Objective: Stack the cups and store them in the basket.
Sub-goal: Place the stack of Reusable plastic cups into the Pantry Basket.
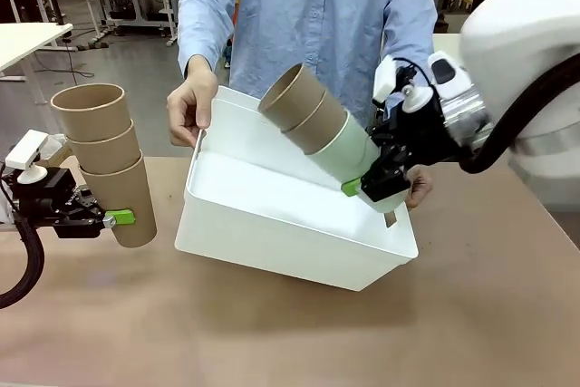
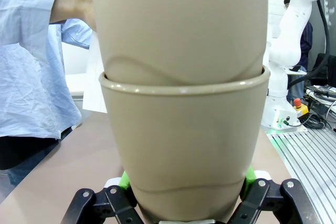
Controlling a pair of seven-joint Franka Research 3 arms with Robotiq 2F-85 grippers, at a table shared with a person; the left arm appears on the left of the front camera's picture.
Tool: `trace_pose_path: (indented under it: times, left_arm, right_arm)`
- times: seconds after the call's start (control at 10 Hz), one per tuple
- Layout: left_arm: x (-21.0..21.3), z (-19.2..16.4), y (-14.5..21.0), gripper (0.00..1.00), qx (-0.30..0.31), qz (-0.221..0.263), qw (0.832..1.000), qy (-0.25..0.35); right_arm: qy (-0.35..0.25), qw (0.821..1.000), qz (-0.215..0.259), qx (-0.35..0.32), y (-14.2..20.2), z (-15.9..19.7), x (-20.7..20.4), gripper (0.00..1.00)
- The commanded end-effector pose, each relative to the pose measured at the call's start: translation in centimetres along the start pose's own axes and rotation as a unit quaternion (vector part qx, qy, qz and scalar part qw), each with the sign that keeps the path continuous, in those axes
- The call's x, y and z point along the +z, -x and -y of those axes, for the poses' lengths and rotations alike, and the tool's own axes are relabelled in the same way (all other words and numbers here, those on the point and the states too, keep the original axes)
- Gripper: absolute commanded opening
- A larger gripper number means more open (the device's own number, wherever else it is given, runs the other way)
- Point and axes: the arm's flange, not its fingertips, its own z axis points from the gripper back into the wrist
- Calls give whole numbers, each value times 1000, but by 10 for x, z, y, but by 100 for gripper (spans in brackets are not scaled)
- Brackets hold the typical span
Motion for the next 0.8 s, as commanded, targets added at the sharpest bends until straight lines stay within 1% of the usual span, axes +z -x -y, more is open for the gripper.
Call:
trace_pose_path:
  times: [0.0,0.2,0.5,0.6,0.7]
  left_arm:
    - [0,1,-3,84,-5,5,1000,1]
    - [0,1,-3,84,-5,5,1000,1]
    - [0,1,-3,84,-5,5,1000,1]
    - [0,1,-3,84,-5,5,1000,1]
    - [0,1,-3,84,-5,5,1000,1]
  right_arm:
    - [9,999,-31,-9,4,-11,-5,84]
    - [7,998,-62,-5,10,-16,-22,84]
    - [-5,996,-87,7,13,-19,-54,84]
    - [-20,999,-40,0,12,-22,-53,84]
    - [-14,997,-79,14,25,-23,-47,84]
